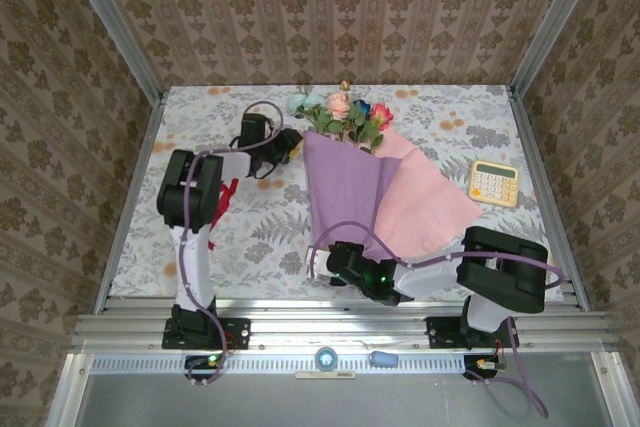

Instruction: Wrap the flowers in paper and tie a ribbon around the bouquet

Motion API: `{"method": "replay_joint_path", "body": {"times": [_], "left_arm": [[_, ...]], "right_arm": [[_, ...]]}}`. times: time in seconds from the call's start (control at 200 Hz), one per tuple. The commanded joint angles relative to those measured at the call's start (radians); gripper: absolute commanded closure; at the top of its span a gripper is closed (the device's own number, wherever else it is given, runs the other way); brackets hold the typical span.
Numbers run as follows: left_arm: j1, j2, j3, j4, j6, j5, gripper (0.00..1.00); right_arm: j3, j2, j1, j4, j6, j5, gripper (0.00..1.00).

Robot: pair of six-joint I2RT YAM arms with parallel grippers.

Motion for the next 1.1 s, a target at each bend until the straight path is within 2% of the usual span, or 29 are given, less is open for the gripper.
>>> {"method": "replay_joint_path", "body": {"times": [0.0, 0.155, 0.28, 0.38, 0.445, 0.52, 0.665, 0.735, 0.835, 1.095], "left_arm": [[0.012, -0.176, -0.142, -0.073, -0.010, -0.057, 0.55], [-0.067, -0.438, -0.402, -0.146, -0.043, -0.047, 0.53], [-0.215, -0.605, -0.618, -0.083, -0.178, -0.057, 0.52], [-0.322, -0.675, -0.719, -0.005, -0.277, -0.100, 0.51], [-0.370, -0.689, -0.760, 0.022, -0.309, -0.122, 0.51], [-0.408, -0.684, -0.790, 0.058, -0.344, -0.139, 0.50], [-0.453, -0.674, -0.822, 0.098, -0.373, -0.167, 0.52], [-0.471, -0.668, -0.828, 0.109, -0.381, -0.176, 0.54], [-0.497, -0.656, -0.826, 0.107, -0.380, -0.182, 0.57], [-0.534, -0.624, -0.843, 0.122, -0.379, -0.200, 0.78]], "right_arm": [[0.007, -0.050, -0.022, -0.002, 0.063, -0.067, 1.00], [-0.005, -0.058, -0.034, 0.010, 0.076, -0.089, 1.00], [-0.012, -0.053, -0.038, 0.015, 0.084, -0.098, 1.00], [-0.014, -0.046, -0.038, 0.015, 0.086, -0.098, 0.99], [-0.016, -0.042, -0.038, 0.021, 0.087, -0.094, 0.97], [-0.016, -0.043, -0.038, 0.024, 0.091, -0.096, 0.90], [-0.025, -0.075, -0.038, 0.016, 0.124, -0.117, 0.59], [-0.027, -0.111, -0.038, -0.013, 0.150, -0.138, 0.50], [-0.042, -0.179, -0.038, -0.054, 0.195, -0.155, 0.46], [-0.110, -0.407, -0.065, -0.197, 0.357, -0.184, 0.43]]}}
